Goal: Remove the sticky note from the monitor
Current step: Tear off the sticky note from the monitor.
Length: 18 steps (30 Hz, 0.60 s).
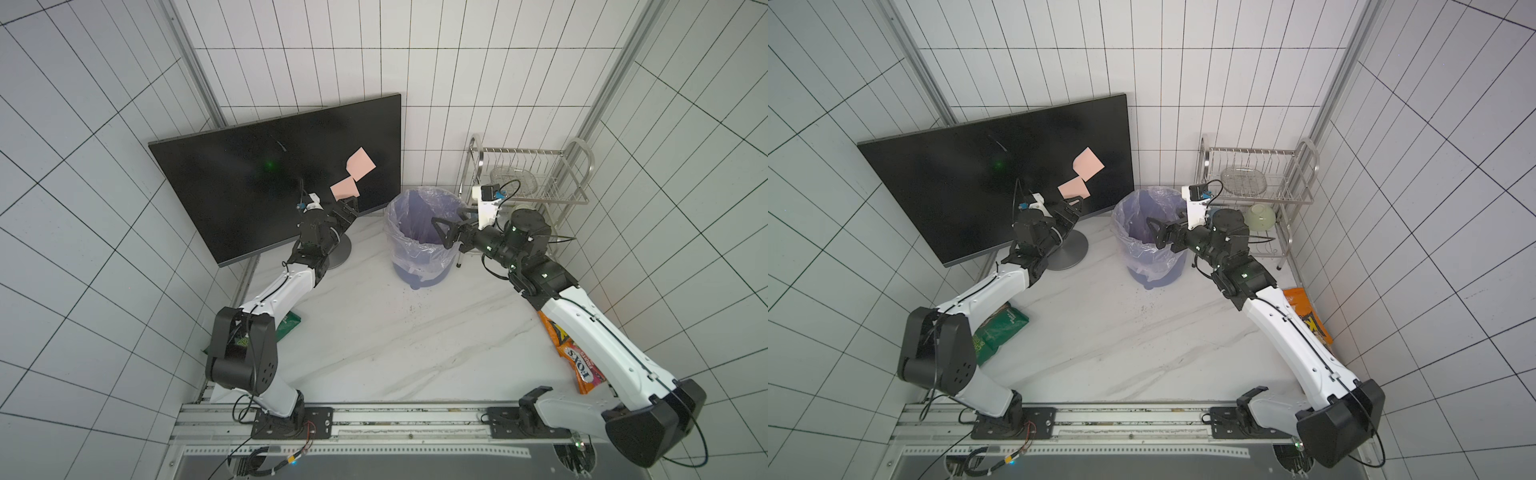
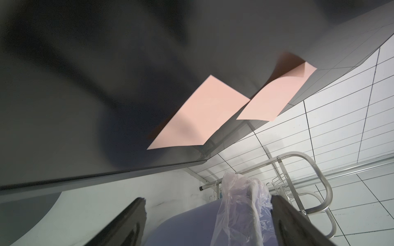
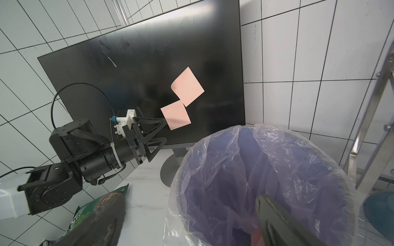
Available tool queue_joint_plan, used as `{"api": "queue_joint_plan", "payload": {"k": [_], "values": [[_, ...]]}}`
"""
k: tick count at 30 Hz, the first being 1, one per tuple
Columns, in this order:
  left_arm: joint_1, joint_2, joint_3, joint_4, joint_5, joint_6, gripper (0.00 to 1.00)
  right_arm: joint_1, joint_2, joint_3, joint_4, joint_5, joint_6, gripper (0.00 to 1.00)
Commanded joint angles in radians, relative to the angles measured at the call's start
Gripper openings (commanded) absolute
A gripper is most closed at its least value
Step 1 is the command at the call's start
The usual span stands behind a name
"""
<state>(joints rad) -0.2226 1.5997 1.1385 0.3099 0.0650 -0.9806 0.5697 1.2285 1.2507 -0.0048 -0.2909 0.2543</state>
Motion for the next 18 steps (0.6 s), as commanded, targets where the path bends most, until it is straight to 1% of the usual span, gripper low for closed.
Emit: {"api": "queue_joint_plan", "payload": {"k": [1, 4, 10, 18], "values": [[-0.019, 0.032, -0.006, 0.071, -0.11, -0.007, 0.9, 0.006, -0.013, 0.009, 0.01, 0.015, -0.012, 0.99], [-0.027, 0.056, 0.007, 0.098, -0.132, -0.008, 0.89, 0.006, -0.021, 0.007, 0.005, 0.021, -0.016, 0.99], [-0.024, 0.094, 0.031, 0.118, -0.133, -0.004, 0.88, 0.006, -0.032, 0.005, -0.013, 0.037, -0.034, 0.99], [0.004, 0.117, 0.057, 0.129, -0.125, 0.01, 0.88, 0.004, -0.028, 0.005, -0.011, 0.03, -0.032, 0.99]]}}
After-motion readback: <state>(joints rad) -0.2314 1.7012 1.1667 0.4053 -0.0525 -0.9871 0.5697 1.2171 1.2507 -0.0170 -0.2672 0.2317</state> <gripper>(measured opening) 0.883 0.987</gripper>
